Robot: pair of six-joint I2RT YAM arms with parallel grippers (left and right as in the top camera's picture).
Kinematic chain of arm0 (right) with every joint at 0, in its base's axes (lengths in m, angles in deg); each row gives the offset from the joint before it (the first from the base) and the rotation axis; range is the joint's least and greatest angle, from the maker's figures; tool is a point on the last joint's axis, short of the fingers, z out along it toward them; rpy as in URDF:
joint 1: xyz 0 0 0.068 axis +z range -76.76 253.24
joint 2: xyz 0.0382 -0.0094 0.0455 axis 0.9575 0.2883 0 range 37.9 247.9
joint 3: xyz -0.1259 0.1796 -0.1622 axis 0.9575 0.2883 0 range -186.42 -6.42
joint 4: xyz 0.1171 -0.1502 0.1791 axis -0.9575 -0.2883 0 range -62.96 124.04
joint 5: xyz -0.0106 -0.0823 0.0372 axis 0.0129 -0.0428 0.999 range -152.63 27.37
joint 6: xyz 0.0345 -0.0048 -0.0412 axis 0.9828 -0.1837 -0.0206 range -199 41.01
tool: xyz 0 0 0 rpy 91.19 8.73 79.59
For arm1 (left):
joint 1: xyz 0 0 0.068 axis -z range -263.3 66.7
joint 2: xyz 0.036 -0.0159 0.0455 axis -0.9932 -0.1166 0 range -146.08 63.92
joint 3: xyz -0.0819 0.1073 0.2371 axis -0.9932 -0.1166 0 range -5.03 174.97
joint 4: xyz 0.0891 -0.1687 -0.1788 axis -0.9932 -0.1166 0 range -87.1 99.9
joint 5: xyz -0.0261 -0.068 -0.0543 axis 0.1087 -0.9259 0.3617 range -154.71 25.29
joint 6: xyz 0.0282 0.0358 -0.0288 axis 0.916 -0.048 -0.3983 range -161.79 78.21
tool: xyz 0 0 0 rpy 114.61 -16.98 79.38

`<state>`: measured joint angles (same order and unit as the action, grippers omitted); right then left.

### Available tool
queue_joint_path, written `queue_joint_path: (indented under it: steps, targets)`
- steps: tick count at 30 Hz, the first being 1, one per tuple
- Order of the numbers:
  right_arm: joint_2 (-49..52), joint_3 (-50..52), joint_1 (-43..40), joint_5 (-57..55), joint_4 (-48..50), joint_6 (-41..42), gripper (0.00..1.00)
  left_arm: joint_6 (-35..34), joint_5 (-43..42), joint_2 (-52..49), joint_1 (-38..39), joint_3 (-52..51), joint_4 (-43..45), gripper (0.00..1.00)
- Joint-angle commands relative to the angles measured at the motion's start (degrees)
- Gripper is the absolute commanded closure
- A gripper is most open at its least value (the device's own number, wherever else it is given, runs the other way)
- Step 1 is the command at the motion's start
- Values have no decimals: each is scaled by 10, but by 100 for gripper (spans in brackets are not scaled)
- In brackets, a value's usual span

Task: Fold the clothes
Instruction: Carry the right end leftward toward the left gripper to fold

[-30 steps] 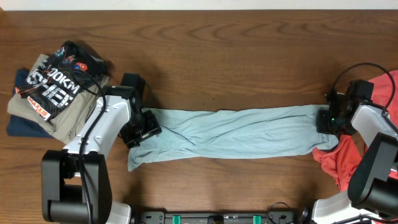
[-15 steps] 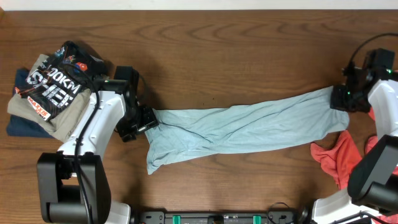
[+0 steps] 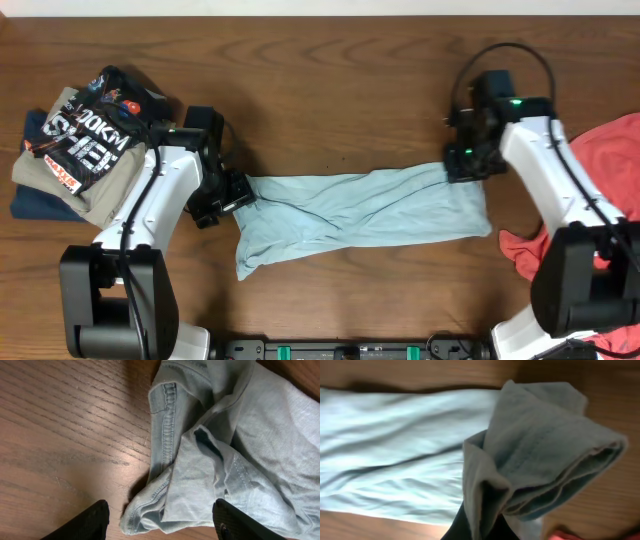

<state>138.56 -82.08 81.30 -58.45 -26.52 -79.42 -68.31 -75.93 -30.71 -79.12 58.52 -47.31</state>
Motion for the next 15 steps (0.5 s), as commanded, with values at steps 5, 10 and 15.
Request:
queue_joint_path:
  steps: [5, 10, 15]
  targets:
    - [-2, 5, 113, 6, 12, 79, 96, 10, 3, 4, -2, 3, -4, 32]
    - [-2, 8, 167, 8, 39, 96, 84, 10, 3, 4, -2, 3, -4, 32]
    - [-2, 8, 202, 26, 38, 96, 59, 10, 3, 4, -2, 3, -4, 32]
